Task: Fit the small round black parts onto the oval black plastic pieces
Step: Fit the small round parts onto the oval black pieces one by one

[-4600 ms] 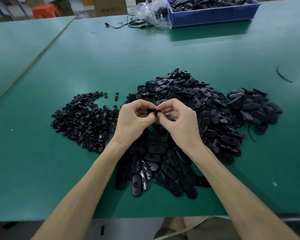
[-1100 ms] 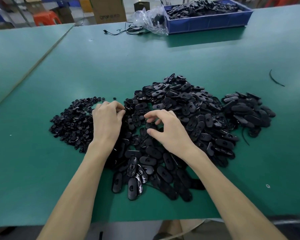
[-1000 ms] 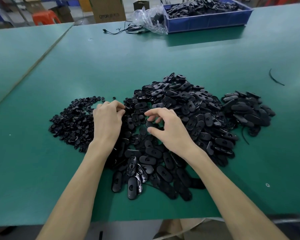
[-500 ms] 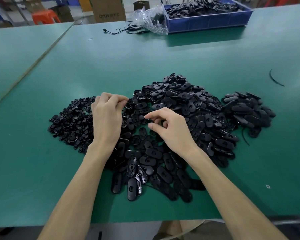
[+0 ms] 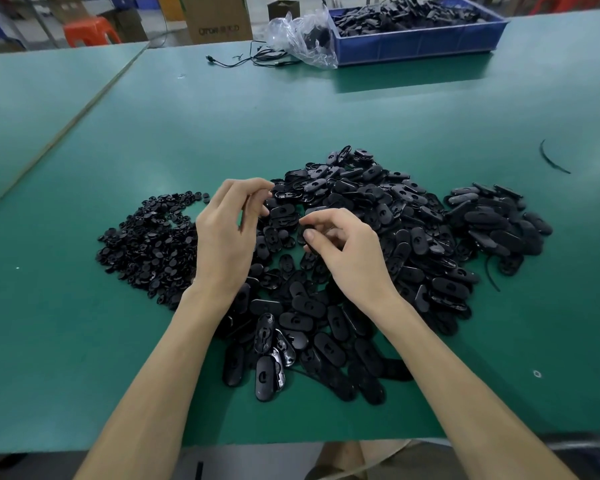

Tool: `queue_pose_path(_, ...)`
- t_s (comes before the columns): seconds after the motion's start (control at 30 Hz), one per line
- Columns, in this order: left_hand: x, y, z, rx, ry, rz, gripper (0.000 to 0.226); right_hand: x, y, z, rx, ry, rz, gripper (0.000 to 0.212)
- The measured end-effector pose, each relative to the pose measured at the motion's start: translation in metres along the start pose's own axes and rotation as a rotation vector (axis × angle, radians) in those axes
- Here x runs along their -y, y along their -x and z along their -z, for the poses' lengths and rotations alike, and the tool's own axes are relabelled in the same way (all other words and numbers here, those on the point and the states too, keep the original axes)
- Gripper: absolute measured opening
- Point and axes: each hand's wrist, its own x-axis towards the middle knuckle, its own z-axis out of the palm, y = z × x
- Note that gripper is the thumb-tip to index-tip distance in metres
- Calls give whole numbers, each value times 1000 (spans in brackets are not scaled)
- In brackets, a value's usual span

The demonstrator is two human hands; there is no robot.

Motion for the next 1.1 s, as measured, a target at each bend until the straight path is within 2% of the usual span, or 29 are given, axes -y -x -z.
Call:
queue_pose_path(0.13,-2,0,-1,49,12,-23,15,2,1,0,-10,-10,-4,19)
queue_pose_path(0.43,-4,0,-2,76,92,51,16,3,1,2,-23,2,5,30)
queue_pose_path(0.83,-10,6,-10,209,171,55,10,-4,-1,1,-91,-111,-70,15)
queue_pose_path(1.1,-11,7,-13,229,309,248,14,-5,-3,2,-129,-243,-82,10)
